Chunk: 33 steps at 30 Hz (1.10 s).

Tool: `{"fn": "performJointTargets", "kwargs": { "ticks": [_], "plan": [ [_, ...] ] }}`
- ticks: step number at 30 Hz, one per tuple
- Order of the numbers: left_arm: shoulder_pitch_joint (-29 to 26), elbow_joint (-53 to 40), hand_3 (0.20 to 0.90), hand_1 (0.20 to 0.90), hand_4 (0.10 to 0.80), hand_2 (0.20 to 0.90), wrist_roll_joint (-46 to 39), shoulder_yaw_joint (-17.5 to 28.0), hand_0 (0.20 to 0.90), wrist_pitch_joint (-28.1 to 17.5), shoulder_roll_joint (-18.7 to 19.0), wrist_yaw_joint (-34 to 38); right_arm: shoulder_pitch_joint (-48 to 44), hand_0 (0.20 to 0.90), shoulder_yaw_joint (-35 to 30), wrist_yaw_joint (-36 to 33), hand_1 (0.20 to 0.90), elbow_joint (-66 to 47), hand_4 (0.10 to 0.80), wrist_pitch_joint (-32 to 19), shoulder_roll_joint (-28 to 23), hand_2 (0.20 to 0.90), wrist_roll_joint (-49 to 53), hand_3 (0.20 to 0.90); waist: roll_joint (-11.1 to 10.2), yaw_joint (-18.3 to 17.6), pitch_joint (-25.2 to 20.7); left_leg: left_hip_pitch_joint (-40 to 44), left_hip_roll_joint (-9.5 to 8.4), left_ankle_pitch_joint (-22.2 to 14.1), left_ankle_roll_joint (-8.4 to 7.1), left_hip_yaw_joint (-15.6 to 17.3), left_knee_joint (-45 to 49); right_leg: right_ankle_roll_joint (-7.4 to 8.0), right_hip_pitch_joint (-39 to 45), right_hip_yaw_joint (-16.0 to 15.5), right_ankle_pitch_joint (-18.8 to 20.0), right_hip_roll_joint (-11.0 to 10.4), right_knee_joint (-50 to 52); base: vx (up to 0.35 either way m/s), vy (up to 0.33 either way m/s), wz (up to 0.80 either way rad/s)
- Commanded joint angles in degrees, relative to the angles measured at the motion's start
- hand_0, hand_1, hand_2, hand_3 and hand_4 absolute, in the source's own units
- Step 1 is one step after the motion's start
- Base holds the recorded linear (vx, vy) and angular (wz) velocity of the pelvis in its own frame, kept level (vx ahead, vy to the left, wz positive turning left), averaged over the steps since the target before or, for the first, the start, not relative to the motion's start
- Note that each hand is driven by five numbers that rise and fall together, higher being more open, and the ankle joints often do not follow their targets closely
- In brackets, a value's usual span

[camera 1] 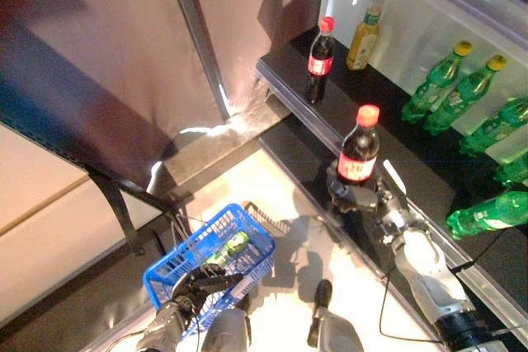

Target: Pick up the drink and place into the basket.

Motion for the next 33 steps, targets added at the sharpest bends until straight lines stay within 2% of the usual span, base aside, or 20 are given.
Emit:
{"fn": "performJointTargets", "kwargs": {
  "ticks": [1,4,6,8,11,13,17,20,23,26,29,31,32,33],
  "plan": [
    [2.2,-4.5,0.2,0.3,0.1,0.3,-3.0,2.4,0.3,-5.4,3.2,-6.3,-6.0,0.3,-1.6,0.7,0.3,-8.5,0.1,-8.8,0.4,0.3,0.9,0.2,-0.4,2.2,-8.4,4.6,0.21,-5.8,0.61,-3.6,2.9,-1.84,1.6,-0.6,-0.6,6.7,-0.1,-0.069,0.206,0.22],
    [2.4,-4.1,0.2,0.3,0.1,0.3,-3.5,1.9,0.3,-5.6,2.8,-6.7,-6.2,0.3,-0.9,-0.1,0.3,-8.4,0.1,-8.4,0.6,0.3,0.4,0.2,0.2,1.9,-9.0,7.1,-0.4,-7.6,1.93,-4.3,-2.5,-1.41,1.3,1.3,-0.3,7.7,-0.3,-0.081,0.2,-0.04],
    [1.7,-4.3,0.2,0.3,0.1,0.3,-3.3,1.1,0.3,-5.4,2.8,-5.7,-6.0,0.3,-0.8,-1.0,0.3,-8.8,0.1,-8.3,0.8,0.3,0.4,0.2,0.1,1.2,-9.0,9.9,-0.99,-10.9,3.55,-3.8,-7.9,-0.29,-0.9,2.5,0.9,7.9,1.0,-0.131,0.212,0.13],
    [0.2,-4.8,0.2,0.3,0.1,0.3,-3.2,0.8,0.3,-4.4,3.7,-4.9,-6.1,0.3,-0.9,-1.3,0.3,-9.0,0.1,-8.5,1.3,0.3,1.2,0.2,0.1,0.5,-8.2,11.4,-1.34,-11.2,4.54,-4.0,-10.7,1.45,-4.3,2.4,2.0,7.3,3.8,-0.151,0.151,0.06],
    [-1.3,-4.3,0.2,0.3,0.1,0.3,-4.4,0.7,0.3,-4.4,4.6,-5.2,-6.0,0.3,-1.2,-1.2,0.3,-7.7,0.1,-9.6,2.1,0.3,1.5,0.2,0.0,0.1,-7.4,12.1,-2.32,-10.8,5.41,-4.3,-12.6,2.8,-6.5,2.5,3.2,6.7,5.6,-0.2,0.199,0.03],
    [-1.4,-4.6,0.2,0.3,0.1,0.3,-4.9,0.2,0.3,-4.7,4.3,-6.4,-5.7,0.3,-2.0,-1.0,0.3,-6.6,0.1,-10.2,2.9,0.3,1.4,0.2,-0.3,0.1,-7.1,11.7,-3.48,-11.2,6.27,-5.1,-11.9,3.42,-6.8,3.8,4.4,6.0,5.0,-0.176,0.215,-0.03],
    [-0.9,-5.9,0.2,0.3,0.1,0.3,-4.2,-0.9,0.3,-3.3,4.4,-7.7,-5.6,0.3,-2.8,-1.7,0.3,-6.4,0.1,-9.1,3.1,0.3,1.5,0.2,-0.7,0.3,-6.5,11.7,-4.65,-11.2,6.54,-5.9,-11.7,4.43,-8.0,4.7,7.9,4.5,2.7,-0.07,0.183,-0.05],
    [-0.7,-6.7,0.2,0.3,0.1,0.3,-4.8,-1.5,0.3,-2.9,4.8,-7.2,-5.4,0.3,-3.5,-1.5,0.3,-6.8,0.1,-7.8,3.0,0.3,2.7,0.2,-0.6,0.3,-6.2,11.8,-3.77,-10.4,6.26,-5.2,-12.1,4.96,-8.7,3.5,8.4,4.0,-1.5,-0.042,0.126,-0.11],
    [-0.2,-8.1,0.2,0.3,0.1,0.3,-5.4,-1.4,0.3,-2.8,5.0,-6.3,-4.4,0.3,-3.3,-0.9,0.3,-7.4,0.1,-8.0,3.4,0.3,3.5,0.2,-1.0,0.8,-6.0,11.3,-2.83,-9.6,6.68,-3.1,-13.1,5.22,-8.9,4.6,9.5,2.7,1.4,-0.148,0.057,-0.39],
    [0.2,-8.4,0.2,0.3,0.1,0.3,-5.9,-0.6,0.3,-4.0,5.2,-6.5,-4.2,0.3,-2.3,0.4,0.3,-7.6,0.1,-9.2,3.1,0.3,4.4,0.2,-1.2,2.4,-6.4,8.7,-1.63,-8.4,7.03,0.1,-12.9,4.81,-6.4,4.5,8.5,1.0,8.4,-0.281,-0.024,-0.58],
    [0.1,-8.9,0.2,0.3,0.1,0.3,-6.9,-0.5,0.3,-5.1,5.3,-6.9,-5.0,0.3,-1.3,1.0,0.3,-6.5,0.1,-11.0,3.5,0.3,4.3,0.2,-0.4,4.4,-7.2,5.7,0.48,-7.2,7.74,2.8,-12.7,3.92,-3.1,4.1,6.1,0.0,13.0,-0.312,-0.083,-0.6],
    [0.2,-9.8,0.2,0.3,0.1,0.3,-6.4,-0.5,0.3,-5.1,5.4,-6.9,-5.7,0.3,-1.1,0.8,0.3,-5.8,0.1,-11.8,3.9,0.3,4.6,0.2,-1.1,6.2,-8.3,4.0,0.8,-7.1,8.0,3.4,-12.6,4.12,0.7,3.2,6.3,-1.7,11.2,-0.279,-0.247,-0.6],
    [0.2,-10.7,0.2,0.3,0.1,0.3,-6.0,-0.5,0.3,-4.7,5.5,-6.8,-6.1,0.3,-0.9,0.4,0.3,-5.7,0.1,-11.7,4.4,0.3,4.3,0.2,-1.8,7.4,-9.1,3.5,0.9,-7.1,7.72,3.7,-12.8,4.77,3.4,2.0,7.3,-3.4,8.3,-0.234,-0.298,-0.63],
    [0.1,-10.8,0.2,0.3,0.1,0.3,-6.0,-0.5,0.3,-4.6,5.6,-6.8,-6.4,0.3,-0.7,0.1,0.3,-5.8,0.1,-11.5,4.6,0.3,4.1,0.2,-2.1,7.7,-9.3,3.5,0.92,-7.1,7.55,3.9,-13.0,5.1,4.1,1.4,7.9,-4.1,7.1,-0.204,-0.307,-0.7]
  ]
}}
